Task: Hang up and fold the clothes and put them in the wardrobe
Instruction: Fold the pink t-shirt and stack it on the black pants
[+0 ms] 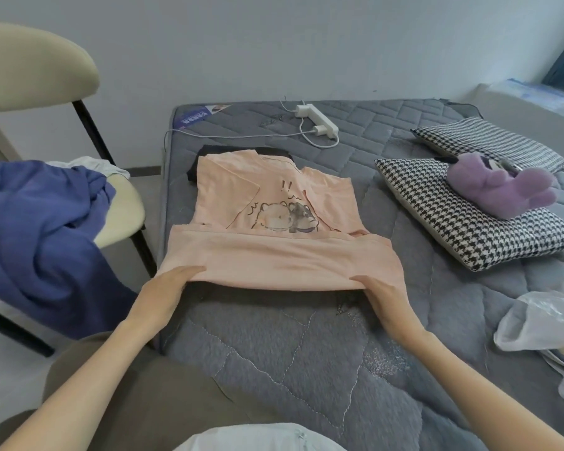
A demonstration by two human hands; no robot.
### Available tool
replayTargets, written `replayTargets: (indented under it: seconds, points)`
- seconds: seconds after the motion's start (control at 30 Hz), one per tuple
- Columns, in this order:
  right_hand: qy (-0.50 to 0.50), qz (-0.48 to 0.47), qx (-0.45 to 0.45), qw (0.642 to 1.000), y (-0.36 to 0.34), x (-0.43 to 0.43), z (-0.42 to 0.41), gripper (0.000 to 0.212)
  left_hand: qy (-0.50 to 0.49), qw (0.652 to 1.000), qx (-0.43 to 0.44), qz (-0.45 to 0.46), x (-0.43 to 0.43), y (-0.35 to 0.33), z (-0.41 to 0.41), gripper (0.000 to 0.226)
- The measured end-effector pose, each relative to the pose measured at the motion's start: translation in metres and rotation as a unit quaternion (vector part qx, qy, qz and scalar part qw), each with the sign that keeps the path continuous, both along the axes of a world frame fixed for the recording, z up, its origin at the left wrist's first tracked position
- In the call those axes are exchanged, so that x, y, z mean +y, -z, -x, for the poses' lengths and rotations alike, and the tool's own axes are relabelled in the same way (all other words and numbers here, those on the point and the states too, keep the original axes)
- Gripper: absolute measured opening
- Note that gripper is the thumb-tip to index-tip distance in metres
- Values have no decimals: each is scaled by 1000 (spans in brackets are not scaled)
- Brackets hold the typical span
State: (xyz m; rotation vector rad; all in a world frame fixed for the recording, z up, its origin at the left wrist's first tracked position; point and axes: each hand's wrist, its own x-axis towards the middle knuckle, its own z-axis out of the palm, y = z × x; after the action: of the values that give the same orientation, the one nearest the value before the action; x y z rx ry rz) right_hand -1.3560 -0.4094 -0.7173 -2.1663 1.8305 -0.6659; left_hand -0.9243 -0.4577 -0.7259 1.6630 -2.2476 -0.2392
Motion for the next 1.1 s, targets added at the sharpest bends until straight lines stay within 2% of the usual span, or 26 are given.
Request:
replayTargets:
  seconds: [0.13, 0.2, 0.27, 0.33, 0.47, 0.6, 0.73, 0.8, 0.9, 0.97, 1.1]
  points:
    - [60, 169, -59, 982, -14, 7, -10, 31, -67, 969, 220, 85, 12, -28, 22, 29]
    - [100, 204, -85, 970, -22, 14, -17, 34, -73, 953, 271, 110, 22, -40, 33, 28]
    - [138, 230, -91, 959, -27, 23, -20, 36, -70, 948, 284, 126, 30, -48, 37, 27]
    - [174, 241, -85, 951, -31, 32, -18, 33, -66, 953, 258, 144, 39, -53, 35, 25]
    - [237, 293, -60, 924, -36, 50, -14, 25, -22, 966, 147, 213, 55, -60, 27, 27]
    - [215, 324, -50, 920, -43, 62, -19, 19, -28, 952, 120, 279, 64, -66, 17, 26]
    - [190, 298, -2, 936, -56, 45, -21, 24, -71, 967, 93, 226, 53, -74, 14, 22]
    - [190, 251, 36, 948, -66, 27, -22, 24, -98, 977, 71, 173, 36, -78, 16, 16]
    - [190, 176, 102, 961, -82, -8, -22, 27, -135, 983, 59, 112, 6, -88, 22, 20]
    - [189, 147, 132, 962, -92, -31, -22, 27, -144, 982, 43, 118, -14, -98, 30, 23]
    - [196, 114, 171, 959, -101, -73, -18, 24, -166, 973, -62, 145, -56, -109, 44, 16]
